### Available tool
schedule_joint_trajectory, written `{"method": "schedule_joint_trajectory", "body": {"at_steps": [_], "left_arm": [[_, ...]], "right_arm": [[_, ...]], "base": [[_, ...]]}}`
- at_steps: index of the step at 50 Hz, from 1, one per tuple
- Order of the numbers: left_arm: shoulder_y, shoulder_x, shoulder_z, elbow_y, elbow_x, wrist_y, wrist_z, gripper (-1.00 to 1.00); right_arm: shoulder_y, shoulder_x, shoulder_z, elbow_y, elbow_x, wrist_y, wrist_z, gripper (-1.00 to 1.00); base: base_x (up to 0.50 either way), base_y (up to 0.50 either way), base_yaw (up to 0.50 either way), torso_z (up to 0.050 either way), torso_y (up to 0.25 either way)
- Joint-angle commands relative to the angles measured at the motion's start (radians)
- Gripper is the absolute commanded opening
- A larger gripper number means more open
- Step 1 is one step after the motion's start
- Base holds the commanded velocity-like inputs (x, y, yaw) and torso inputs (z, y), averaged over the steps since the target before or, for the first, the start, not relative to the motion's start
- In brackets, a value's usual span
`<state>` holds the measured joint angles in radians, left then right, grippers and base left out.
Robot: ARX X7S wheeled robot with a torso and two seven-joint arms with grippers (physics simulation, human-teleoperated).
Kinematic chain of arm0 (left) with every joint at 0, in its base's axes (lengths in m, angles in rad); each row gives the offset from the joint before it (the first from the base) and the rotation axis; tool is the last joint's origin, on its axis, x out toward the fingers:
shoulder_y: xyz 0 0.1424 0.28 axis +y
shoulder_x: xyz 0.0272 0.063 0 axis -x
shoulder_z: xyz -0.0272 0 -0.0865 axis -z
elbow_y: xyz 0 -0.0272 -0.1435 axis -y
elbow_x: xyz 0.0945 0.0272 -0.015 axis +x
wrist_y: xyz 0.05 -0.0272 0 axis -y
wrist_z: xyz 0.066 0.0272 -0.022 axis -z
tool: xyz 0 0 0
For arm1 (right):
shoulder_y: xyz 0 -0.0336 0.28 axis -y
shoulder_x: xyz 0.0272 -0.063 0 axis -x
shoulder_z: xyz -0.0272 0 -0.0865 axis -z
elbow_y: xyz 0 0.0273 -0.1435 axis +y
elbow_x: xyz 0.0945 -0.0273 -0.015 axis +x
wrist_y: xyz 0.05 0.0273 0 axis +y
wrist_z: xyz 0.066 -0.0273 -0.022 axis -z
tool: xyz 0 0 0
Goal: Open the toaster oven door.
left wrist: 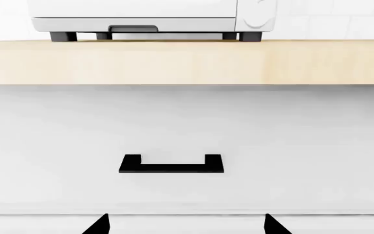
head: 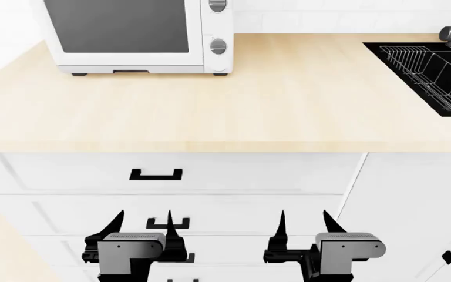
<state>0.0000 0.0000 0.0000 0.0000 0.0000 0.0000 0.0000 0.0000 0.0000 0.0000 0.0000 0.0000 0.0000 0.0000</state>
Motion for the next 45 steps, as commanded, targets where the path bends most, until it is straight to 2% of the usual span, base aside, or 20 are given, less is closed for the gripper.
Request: {"method": "schedule_joint_trajectory", "body": {"at_steps": [1, 17, 29, 45], "left_arm": [[-0.001, -0.016, 0.018, -0.004, -0.019, 0.003, -0.015, 1.00], [0.009, -0.060, 0.069, -0.009, -0.072, 0.036, -0.038, 1.00], [0.017, -0.084, 0.090, 0.044, -0.096, 0.005, -0.046, 1.00], [-0.062, -0.169, 0.071, 0.311, -0.172, -0.288, -0.041, 1.00]], "right_arm": [[0.000, 0.015, -0.022, 0.003, 0.013, -0.002, 0.021, 1.00], [-0.003, 0.055, -0.087, 0.024, 0.037, -0.017, 0.073, 1.00], [-0.003, 0.072, -0.108, 0.009, 0.056, -0.015, 0.090, 1.00], [0.108, 0.125, -0.102, -0.137, 0.088, 0.137, 0.098, 1.00]], "base": [[0.00, 0.00, 0.00, 0.000, 0.000], [0.00, 0.00, 0.00, 0.000, 0.000], [0.00, 0.00, 0.00, 0.050, 0.000], [0.00, 0.00, 0.00, 0.050, 0.000]]}}
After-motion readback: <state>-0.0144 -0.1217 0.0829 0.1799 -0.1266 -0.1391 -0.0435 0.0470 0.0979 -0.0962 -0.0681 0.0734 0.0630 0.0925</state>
